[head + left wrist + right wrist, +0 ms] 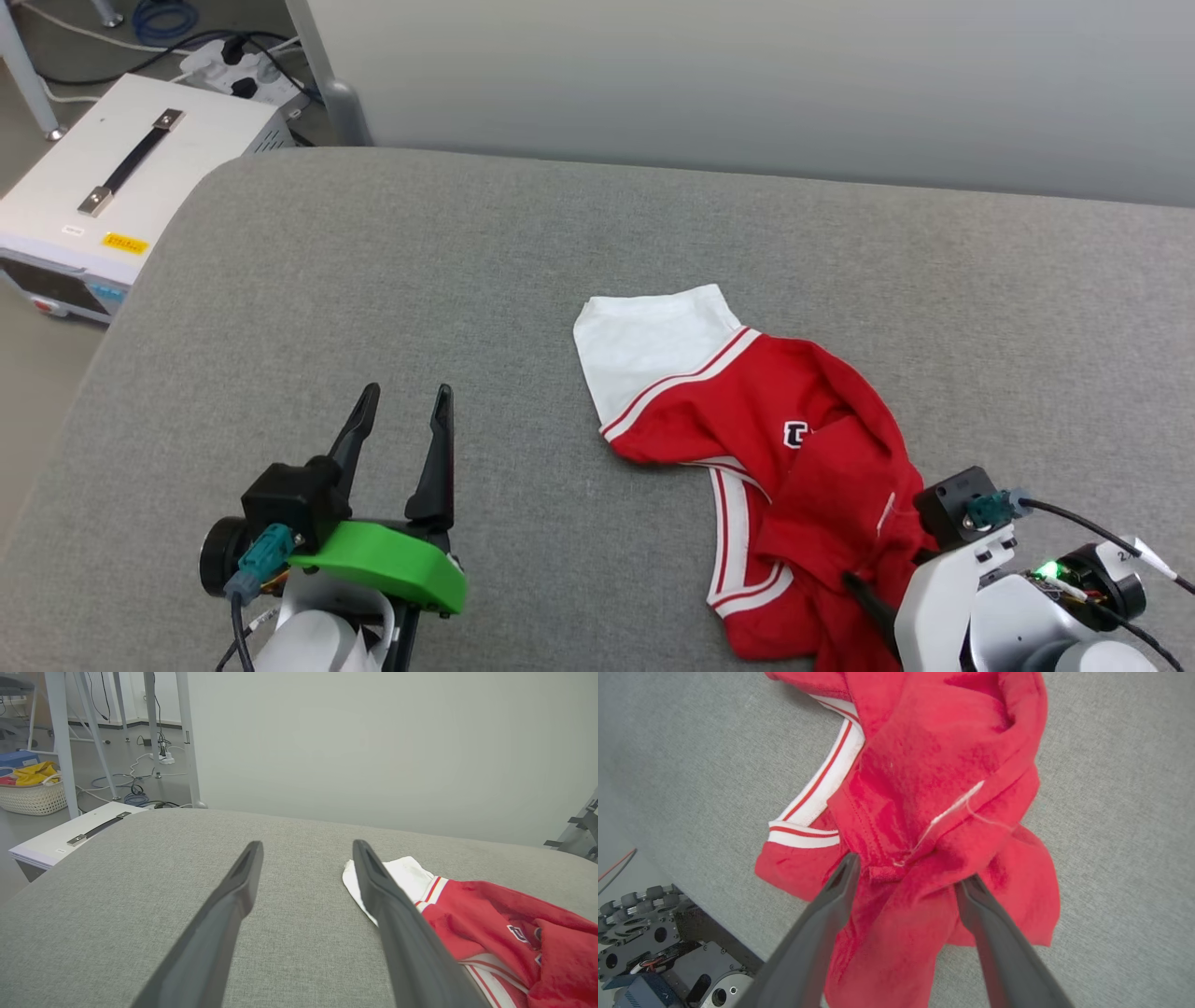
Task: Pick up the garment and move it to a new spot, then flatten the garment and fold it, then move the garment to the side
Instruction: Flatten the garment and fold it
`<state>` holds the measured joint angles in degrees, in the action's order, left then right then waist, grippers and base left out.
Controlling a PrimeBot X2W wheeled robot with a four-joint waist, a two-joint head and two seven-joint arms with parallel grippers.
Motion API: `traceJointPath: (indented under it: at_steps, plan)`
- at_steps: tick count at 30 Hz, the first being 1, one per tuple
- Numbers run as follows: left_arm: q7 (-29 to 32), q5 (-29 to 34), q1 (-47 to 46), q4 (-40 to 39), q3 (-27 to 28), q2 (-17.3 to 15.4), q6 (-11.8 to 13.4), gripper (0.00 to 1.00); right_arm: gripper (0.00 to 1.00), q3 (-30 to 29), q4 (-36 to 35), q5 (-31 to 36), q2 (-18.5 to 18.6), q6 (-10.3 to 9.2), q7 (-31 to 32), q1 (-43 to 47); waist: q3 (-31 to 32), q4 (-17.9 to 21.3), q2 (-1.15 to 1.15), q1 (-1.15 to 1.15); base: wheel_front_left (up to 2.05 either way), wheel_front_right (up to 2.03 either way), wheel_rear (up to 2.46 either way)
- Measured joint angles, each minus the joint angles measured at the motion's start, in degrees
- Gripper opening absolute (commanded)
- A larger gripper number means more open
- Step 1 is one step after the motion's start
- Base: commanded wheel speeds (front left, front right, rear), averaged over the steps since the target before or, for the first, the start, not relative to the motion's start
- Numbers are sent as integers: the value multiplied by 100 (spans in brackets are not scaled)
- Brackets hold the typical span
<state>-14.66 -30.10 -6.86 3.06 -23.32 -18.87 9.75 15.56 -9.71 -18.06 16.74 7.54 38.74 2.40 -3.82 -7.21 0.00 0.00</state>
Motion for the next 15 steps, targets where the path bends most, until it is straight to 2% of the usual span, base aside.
traceJointPath:
  at_steps: [4,5,6,7,10,15]
  plan:
    - [0,102,-85,-8,47,149,-52,100,100,208,265,-149,188,-1,96,-300,-180,-125,0,0,0,0,0]
    - [-1,137,-95,-3,85,181,-80,100,85,231,303,-176,203,-1,94,-342,-222,-157,0,0,0,0,0]
    - [-1,163,-101,5,114,205,-98,100,29,250,327,-194,210,-1,93,-380,-252,-181,0,0,0,0,0]
    - [0,197,-104,16,143,233,-108,100,0,256,333,-213,212,0,80,-420,-286,-208,0,0,0,0,0]
    - [0,266,-105,29,208,298,-163,100,0,167,300,-237,238,0,-47,-598,-367,-256,0,0,0,0,0]
    - [0,359,-110,49,339,411,-230,100,0,-322,198,-137,303,0,-331,-1104,-417,-211,0,0,0,0,0]
